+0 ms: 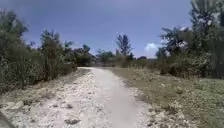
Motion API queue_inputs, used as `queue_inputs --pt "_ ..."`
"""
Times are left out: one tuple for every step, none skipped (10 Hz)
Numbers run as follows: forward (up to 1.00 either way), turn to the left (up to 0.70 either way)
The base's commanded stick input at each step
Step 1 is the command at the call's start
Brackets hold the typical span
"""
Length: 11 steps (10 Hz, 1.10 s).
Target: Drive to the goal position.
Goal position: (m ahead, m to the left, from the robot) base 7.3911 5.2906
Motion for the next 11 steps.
queue_inputs --pt "0.5 0.0" --pt "0.5 0.0" --pt "0.5 0.0" --pt "0.5 0.0" --pt "0.5 0.0" --pt "0.5 0.0" --pt "0.5 0.0" --pt "0.5 0.0" --pt "0.5 0.0" --pt "0.5 0.0" --pt "0.5 0.0"
